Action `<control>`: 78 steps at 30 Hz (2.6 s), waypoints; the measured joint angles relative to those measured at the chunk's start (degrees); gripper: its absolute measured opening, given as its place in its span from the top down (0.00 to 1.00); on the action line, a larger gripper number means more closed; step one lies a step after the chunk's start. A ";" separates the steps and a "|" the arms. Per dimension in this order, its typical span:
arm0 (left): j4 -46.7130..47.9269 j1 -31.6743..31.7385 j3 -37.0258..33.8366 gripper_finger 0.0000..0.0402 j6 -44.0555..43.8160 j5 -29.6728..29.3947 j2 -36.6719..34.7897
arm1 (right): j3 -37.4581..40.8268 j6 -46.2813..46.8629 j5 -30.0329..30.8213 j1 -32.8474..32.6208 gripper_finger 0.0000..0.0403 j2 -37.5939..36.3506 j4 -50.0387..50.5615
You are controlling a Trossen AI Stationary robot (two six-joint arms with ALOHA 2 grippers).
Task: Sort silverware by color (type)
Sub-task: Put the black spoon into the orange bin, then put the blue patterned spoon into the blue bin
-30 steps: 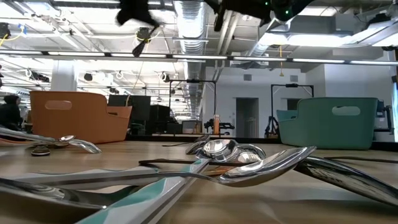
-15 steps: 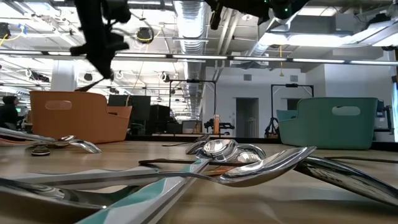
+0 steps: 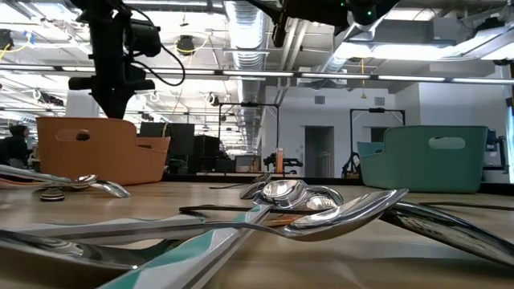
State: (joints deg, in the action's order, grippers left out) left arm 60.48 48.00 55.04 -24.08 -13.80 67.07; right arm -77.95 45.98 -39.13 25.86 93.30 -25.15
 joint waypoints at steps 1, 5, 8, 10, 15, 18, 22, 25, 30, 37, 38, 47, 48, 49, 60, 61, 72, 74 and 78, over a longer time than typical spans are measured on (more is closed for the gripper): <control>-0.05 0.01 0.01 0.87 -0.07 0.00 0.00 | 0.00 -0.23 0.01 0.00 0.68 0.00 -0.03; 0.28 0.01 0.01 0.75 -0.48 0.00 0.00 | 0.00 -1.03 0.03 0.43 0.68 0.00 0.09; 0.40 0.01 0.03 0.66 -0.71 0.61 0.00 | 0.00 -1.18 0.03 1.21 0.68 0.00 1.10; 0.49 -0.04 0.25 0.62 -0.69 1.37 -0.35 | 0.00 -1.47 0.03 1.69 0.68 0.00 2.14; -2.31 -1.55 1.96 0.58 -0.09 1.40 -3.65 | 0.02 -1.45 -0.36 1.17 0.68 0.02 2.74; -6.83 -3.05 3.59 0.59 2.13 2.99 -6.97 | 0.02 -4.02 -3.12 0.51 0.68 0.02 2.81; -15.26 -5.65 4.28 0.61 3.18 7.55 -11.57 | 0.02 -7.87 -0.88 -0.02 0.68 0.02 3.20; -22.70 -8.35 4.40 0.62 3.02 9.68 -14.19 | 0.02 -8.49 3.91 -0.18 0.68 0.02 6.35; -31.49 -14.54 4.40 0.64 3.23 10.48 -14.76 | 0.02 -12.15 11.33 0.51 0.68 0.02 20.75; -35.05 -21.30 4.40 0.64 7.04 10.36 -9.75 | 0.13 -19.14 26.50 -0.04 0.68 0.65 46.66; -35.07 -21.70 4.40 0.64 7.21 10.35 -8.91 | 0.11 -19.90 27.94 -0.39 0.68 0.85 49.06; -35.09 -22.65 4.38 0.64 8.42 12.08 -3.53 | -0.06 -21.93 30.22 -4.55 0.68 2.63 66.17; -35.07 -22.66 4.37 0.64 8.39 12.11 -3.30 | 0.12 -20.64 30.22 -5.21 0.68 2.78 68.78; -35.07 -22.66 4.36 0.64 8.26 12.11 -3.23 | 0.22 -19.33 30.22 -5.91 0.68 2.80 71.05; -33.94 -22.66 4.33 0.64 9.86 12.76 -3.50 | 0.10 -4.30 30.10 -14.92 0.66 10.14 76.46; -33.67 -22.66 4.33 0.64 10.33 13.31 -3.48 | 0.13 -3.04 30.02 -15.69 0.65 10.68 76.47; -33.75 -22.60 4.31 0.64 18.52 14.01 -3.23 | 0.07 8.52 29.16 -23.27 0.46 14.42 69.47; -34.89 -22.59 4.31 0.64 21.10 14.03 -3.23 | 0.02 11.11 29.19 -24.23 0.45 16.25 66.79; -35.51 -22.36 4.31 0.64 25.83 14.05 -3.21 | -0.17 16.09 30.98 -26.26 0.45 19.29 66.52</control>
State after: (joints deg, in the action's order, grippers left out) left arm 24.97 25.65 59.35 1.75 0.25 63.86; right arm -78.12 62.07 -8.15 -0.40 112.58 41.36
